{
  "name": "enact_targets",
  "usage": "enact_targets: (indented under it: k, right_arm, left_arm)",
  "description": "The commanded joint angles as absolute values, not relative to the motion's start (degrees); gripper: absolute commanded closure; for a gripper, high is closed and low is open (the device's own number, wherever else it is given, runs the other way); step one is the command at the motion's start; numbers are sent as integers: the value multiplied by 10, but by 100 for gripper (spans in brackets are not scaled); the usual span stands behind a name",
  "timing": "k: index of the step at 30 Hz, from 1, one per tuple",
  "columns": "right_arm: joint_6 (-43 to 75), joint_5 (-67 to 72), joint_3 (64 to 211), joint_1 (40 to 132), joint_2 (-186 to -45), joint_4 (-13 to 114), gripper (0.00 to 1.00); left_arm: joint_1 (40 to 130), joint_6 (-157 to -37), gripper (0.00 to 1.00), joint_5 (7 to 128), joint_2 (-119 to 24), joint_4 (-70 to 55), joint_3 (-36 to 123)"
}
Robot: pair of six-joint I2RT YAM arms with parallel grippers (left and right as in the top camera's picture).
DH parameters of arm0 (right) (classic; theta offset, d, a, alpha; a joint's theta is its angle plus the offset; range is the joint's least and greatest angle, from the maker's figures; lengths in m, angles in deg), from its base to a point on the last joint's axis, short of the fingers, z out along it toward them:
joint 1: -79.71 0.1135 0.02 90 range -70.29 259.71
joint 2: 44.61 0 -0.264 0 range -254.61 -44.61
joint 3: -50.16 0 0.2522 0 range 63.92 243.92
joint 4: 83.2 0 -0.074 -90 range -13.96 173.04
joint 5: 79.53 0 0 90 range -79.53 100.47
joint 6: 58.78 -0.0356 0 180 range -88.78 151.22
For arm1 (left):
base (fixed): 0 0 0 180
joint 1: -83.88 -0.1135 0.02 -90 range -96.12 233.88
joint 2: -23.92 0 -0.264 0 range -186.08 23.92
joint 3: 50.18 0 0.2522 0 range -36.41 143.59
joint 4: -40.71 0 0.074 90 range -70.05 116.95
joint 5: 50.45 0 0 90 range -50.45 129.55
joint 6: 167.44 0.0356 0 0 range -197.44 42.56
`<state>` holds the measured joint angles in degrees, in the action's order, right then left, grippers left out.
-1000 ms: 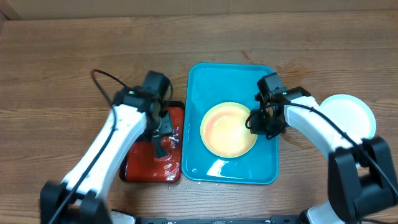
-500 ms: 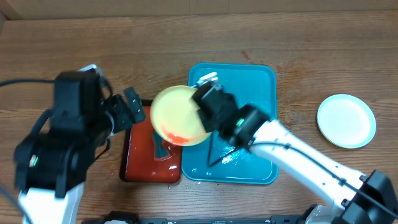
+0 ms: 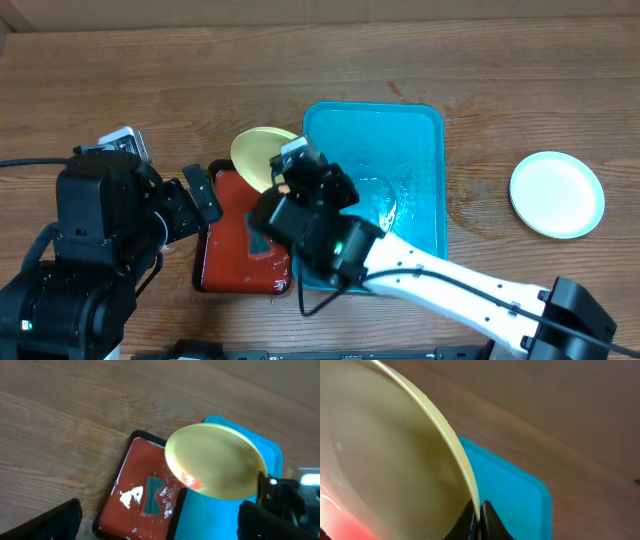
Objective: Clean dirty plates on tray and stack at the side
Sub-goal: 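Lift the yellow plate with the right gripper and tilt it over the red tray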
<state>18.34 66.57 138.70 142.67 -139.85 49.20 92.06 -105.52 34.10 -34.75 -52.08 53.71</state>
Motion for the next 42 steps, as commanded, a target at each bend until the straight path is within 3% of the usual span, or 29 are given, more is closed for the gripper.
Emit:
enact_targets:
  k: [1, 15, 42]
  right_arm:
    - [182, 777, 1395, 1459, -1397, 498, 96]
    - [182, 812, 1395, 1514, -1397, 498, 96]
    - [177, 824, 1395, 1517, -1397, 491, 96]
  left_arm:
    - [918, -1042, 0, 330, -350, -526, 544]
    - [918, -1042, 0, 330, -366, -526, 544]
    - [918, -1051, 0, 351, -441, -526, 544]
